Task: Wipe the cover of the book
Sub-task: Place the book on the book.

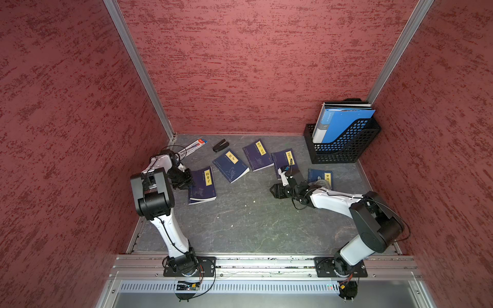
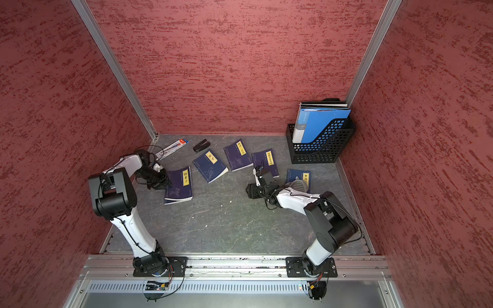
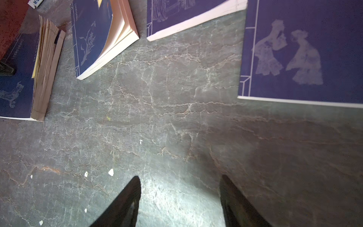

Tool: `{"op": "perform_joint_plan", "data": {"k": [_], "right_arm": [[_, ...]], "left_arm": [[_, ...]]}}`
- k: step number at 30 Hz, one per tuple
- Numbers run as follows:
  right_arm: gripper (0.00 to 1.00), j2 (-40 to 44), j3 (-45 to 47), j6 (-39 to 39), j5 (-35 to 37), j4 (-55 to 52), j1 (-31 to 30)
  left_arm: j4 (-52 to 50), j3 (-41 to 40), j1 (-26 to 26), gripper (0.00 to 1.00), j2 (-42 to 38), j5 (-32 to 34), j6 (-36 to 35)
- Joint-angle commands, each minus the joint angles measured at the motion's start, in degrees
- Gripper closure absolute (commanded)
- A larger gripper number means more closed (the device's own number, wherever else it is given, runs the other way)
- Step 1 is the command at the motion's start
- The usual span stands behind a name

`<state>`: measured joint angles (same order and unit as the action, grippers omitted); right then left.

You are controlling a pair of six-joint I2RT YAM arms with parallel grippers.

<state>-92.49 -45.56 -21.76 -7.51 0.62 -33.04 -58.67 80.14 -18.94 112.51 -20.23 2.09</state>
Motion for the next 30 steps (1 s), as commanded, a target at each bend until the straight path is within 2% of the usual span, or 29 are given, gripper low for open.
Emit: {"op": "perform_joint_plan", "data": {"k": [1, 10, 14, 17, 22, 30], "right_arm": [[0.36, -0.24, 0.51, 0.89, -0.58, 1.16, -0.31], [0.35, -0.22, 0.73, 1.1, -0.7, 1.09, -0.3], [0.35, 0.11, 0.22, 1.09, -0.5, 0.22, -0.29], [0.35, 0.55, -0.11, 1.03, -0.08, -0.59, -0.32], [0.35, 0.56, -0.75, 0.68, 0.65, -1.36, -0.31], [0.35, 0.9, -1.24, 1.31, 1.52, -3.0, -0.38]], "left_arm": [[-0.89, -0.19, 0.15, 0.66, 0.33, 2.35, -0.12], [-0.04, -0.04, 0.42, 0.44, -1.78, 5.99, 0.47], [0.82, -0.39, 1.95, 0.36, -5.24, 7.19, 0.98], [1.45, -0.73, 4.69, 0.28, -8.37, 7.78, 1.64], [3.35, -4.48, 13.34, 0.23, -13.56, 12.41, 4.12], [7.67, -12.08, 21.07, 0.21, -16.84, 15.12, 11.02]]}}
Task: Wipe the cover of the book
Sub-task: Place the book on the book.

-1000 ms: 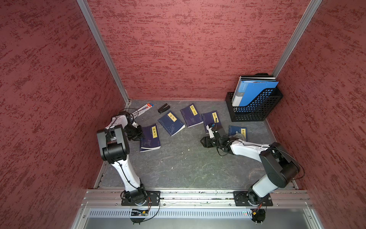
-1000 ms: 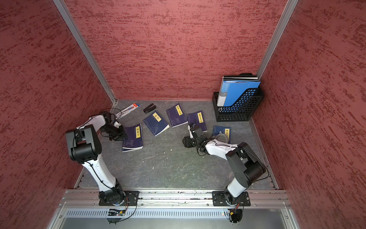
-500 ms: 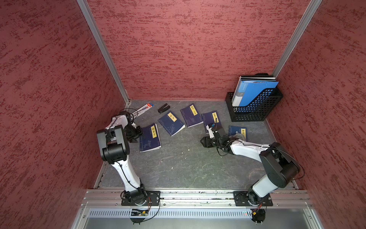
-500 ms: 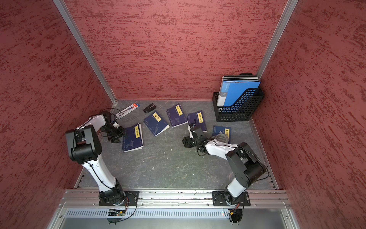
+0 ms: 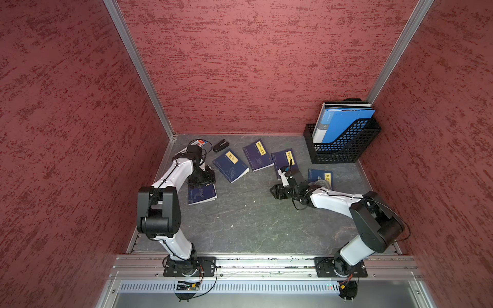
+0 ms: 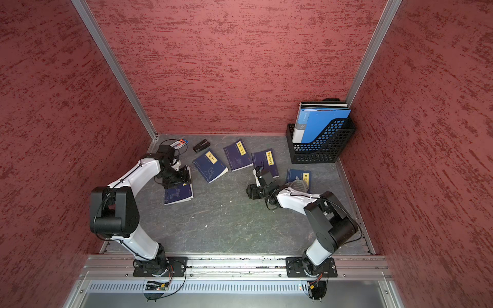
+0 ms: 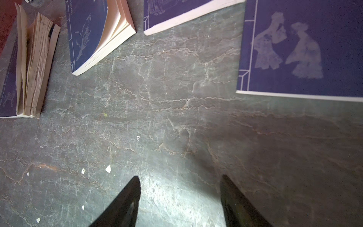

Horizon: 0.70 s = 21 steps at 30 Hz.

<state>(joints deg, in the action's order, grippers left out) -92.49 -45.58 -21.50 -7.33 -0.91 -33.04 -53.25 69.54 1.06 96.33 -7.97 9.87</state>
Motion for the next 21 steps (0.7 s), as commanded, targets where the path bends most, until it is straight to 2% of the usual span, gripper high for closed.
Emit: {"op": "perform_joint_plan", "data": {"k": [1, 10, 21], "right_arm": [[0.35, 0.83, -1.15, 1.17, 1.44, -1.66, -0.28], [0.35, 1.4, -0.05, 1.41, 1.6, -1.12, -0.32], [0.35, 1.48, 0.92, 1.47, 1.58, -0.58, -0.27]], "left_arm": [[2.6, -2.04, 2.12, 0.2, -0.71, 3.93, 3.75], [1.71, -1.34, 6.62, 0.2, 4.68, 13.17, 5.64], [-0.79, -1.31, 7.12, 0.19, 5.05, 17.62, 6.03]]}}
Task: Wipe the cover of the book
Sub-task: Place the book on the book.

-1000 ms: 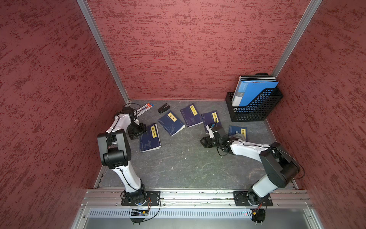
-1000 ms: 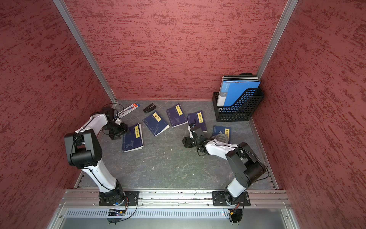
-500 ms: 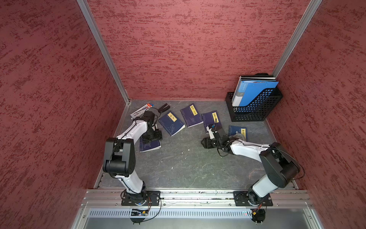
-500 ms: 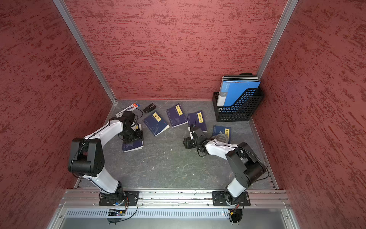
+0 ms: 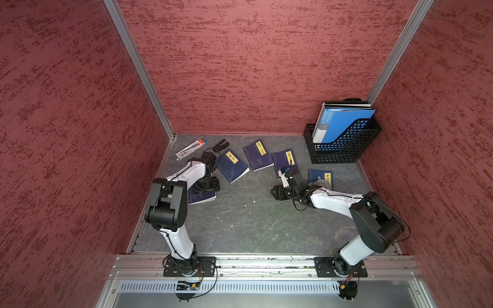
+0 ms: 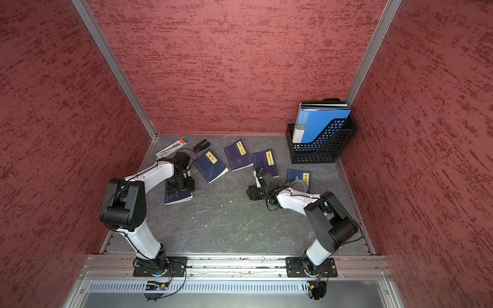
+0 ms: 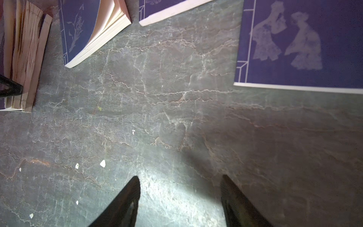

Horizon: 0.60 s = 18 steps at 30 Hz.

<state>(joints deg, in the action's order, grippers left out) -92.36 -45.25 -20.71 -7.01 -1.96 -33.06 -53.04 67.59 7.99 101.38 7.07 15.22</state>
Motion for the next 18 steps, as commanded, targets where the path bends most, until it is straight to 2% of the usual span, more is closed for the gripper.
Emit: {"op": "perform_joint_plan", "data": {"k": [1, 6, 12, 15, 18], "right_arm": [[0.35, 1.35, 0.53, 0.71, 1.27, 0.45, -0.27], [0.35, 1.58, 0.34, 0.76, 1.57, 0.14, -0.25], [0.31, 4.23, -0.56, 1.44, 5.58, -2.61, 0.9], [0.3, 5.22, -2.51, 2.14, 8.25, -5.75, 4.74], [0.3, 6.69, -3.85, 2.34, 9.52, -7.48, 11.42]], "left_arm": [[-1.02, 0.53, 0.19, 0.19, -0.27, 2.6, 0.65], [-0.85, 0.79, 0.21, 0.19, -1.33, 1.16, 0.44], [2.29, 1.27, 1.37, 0.19, -4.7, -6.7, 0.94], [4.37, 2.31, 3.07, 0.19, -6.3, -10.53, 1.54], [6.76, 3.48, 5.62, 0.19, -7.17, -13.78, 1.9]]}}
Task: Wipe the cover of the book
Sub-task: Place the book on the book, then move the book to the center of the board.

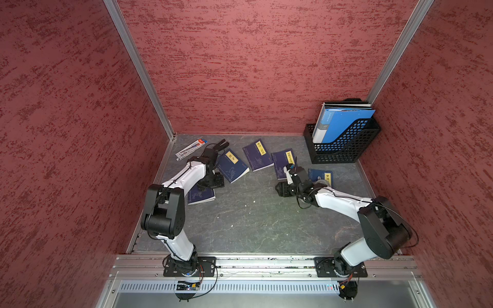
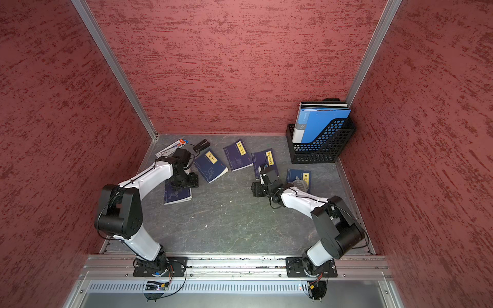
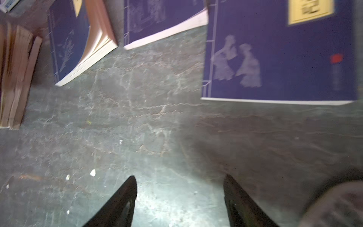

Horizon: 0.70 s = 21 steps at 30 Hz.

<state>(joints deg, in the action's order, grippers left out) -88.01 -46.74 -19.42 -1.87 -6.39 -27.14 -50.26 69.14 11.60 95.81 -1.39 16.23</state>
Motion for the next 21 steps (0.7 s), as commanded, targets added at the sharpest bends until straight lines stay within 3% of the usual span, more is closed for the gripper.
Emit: {"op": "perform_joint_plan", "data": {"k": [1, 6, 12, 21], "right_arm": [[0.3, 2.92, -2.73, 1.06, 4.61, -3.19, 7.65], [0.28, 3.92, -3.49, 0.83, 5.24, -4.2, 19.23], [0.27, 0.44, -2.64, 2.32, 5.83, -4.8, 28.85], [0.29, -5.5, -3.98, 2.67, 4.67, -4.79, 36.51]], "left_arm": [[4.95, 2.13, 2.75, 0.19, -1.8, -6.54, 1.08], [10.98, 1.54, 6.16, 0.19, -2.12, -12.32, 3.03], [15.39, 0.47, 8.56, 0.19, -1.93, -15.42, 3.81], [18.75, -1.59, 9.67, 0.19, -2.29, -18.29, 3.95]]}}
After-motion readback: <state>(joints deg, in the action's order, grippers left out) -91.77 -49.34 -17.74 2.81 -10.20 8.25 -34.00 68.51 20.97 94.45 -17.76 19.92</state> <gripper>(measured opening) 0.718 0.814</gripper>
